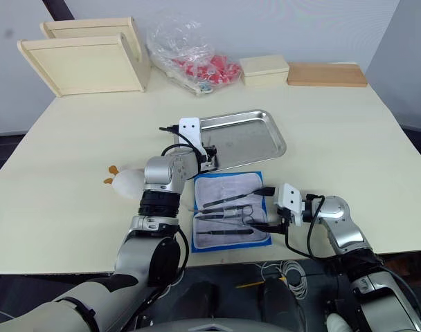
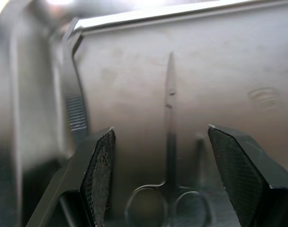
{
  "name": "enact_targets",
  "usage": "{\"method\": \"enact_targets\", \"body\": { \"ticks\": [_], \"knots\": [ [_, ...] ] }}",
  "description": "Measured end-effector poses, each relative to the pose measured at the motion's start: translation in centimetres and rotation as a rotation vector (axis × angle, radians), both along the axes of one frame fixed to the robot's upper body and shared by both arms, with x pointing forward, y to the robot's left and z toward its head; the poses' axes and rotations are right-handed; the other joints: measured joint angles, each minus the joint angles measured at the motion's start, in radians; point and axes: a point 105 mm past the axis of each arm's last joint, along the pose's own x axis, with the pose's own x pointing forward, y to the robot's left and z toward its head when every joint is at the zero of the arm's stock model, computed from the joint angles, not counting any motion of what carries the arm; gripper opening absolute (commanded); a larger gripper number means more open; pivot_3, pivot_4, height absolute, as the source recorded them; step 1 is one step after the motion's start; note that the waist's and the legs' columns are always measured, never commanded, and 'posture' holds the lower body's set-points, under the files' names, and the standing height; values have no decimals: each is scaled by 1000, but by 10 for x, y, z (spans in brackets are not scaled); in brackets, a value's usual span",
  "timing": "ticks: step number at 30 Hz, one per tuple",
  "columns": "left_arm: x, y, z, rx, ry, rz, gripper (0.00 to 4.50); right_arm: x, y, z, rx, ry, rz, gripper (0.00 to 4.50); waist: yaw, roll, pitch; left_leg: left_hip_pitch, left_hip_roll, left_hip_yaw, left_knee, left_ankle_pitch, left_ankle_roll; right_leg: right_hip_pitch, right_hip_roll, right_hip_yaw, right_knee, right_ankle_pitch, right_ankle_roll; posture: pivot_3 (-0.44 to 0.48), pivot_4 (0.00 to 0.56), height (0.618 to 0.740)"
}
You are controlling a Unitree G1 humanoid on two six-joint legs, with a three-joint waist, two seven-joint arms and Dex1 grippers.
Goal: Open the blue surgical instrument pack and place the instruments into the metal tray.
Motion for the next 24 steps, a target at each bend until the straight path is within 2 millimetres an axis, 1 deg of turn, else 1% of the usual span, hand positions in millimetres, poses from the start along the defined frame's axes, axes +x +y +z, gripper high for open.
{"method": "enact_targets", "body": {
  "ticks": [6, 9, 12, 15, 16, 18, 19, 20, 22, 24],
  "knots": [
    [3, -8, 12, -55, -73, -36, 3300, 0, 0, 0, 0, 0, 0, 4500, 0, 0, 0, 0, 0, 0, 0, 0, 0, 0, 0, 0, 0, 0, 0, 0, 150, 740],
    [4, -15, 22, -102, -123, -96, 3300, 0, 0, 0, 1, 0, 0, 4500, 0, 0, 0, 0, 0, 0, 0, 0, 0, 0, 0, 0, 0, 0, 0, 0, 150, 740],
    [4, -19, 37, -118, -187, -175, 3300, 0, 0, 0, 2, 0, 0, 4500, -1, 0, 0, 0, 0, 0, -1, 0, -1, 0, 0, 0, 0, 0, 0, 0, 150, 740],
    [2, -22, 55, -127, -271, -296, 3300, 0, 1, 0, 3, 0, 0, 4500, -2, 0, 0, 0, 0, 0, -2, 1, -2, 0, 0, 0, 0, 0, 0, 0, 150, 740],
    [-2, -22, 66, -104, -321, -364, 3300, 0, 1, 0, 3, 1, 0, 4500, -1, 0, 0, 1, 0, 0, -2, 1, -2, 0, 0, 0, -1, 0, 0, 0, 150, 740],
    [-6, -23, 71, -76, -363, -422, 3300, 0, 1, 0, 4, 1, 0, 4500, -1, 0, 0, 1, 0, 1, -3, 1, -3, 0, 0, 0, -1, 0, 0, 0, 150, 740],
    [-11, -24, 72, -57, -395, -486, 3300, 0, 2, 0, 6, 1, 1, 4500, -2, 0, 0, 2, 0, 1, -5, 2, -3, 0, 0, 1, -2, 0, 0, 0, 150, 740],
    [-14, -25, 72, -55, -406, -515, 3300, -1, 1, 0, 7, 2, -1, 4500, -2, 0, 0, 2, 1, 1, -6, 2, -3, 0, 0, 1, -2, 0, 0, 0, 150, 740],
    [-26, -25, 68, -46, -413, -632, 3300, -1, 2, 0, 8, 2, 1, 4500, -2, 0, 0, 2, 1, 1, -7, 2, -3, 0, 1, 1, -3, 0, -1, 0, 150, 740],
    [-35, -17, 64, -29, -409, -715, 3300, -1, 2, 0, 9, 1, 0, 4500, -2, 0, 0, 1, 2, 0, -7, 2, -3, -1, 2, 1, -4, 0, -2, 0, 150, 740]
  ]
}}
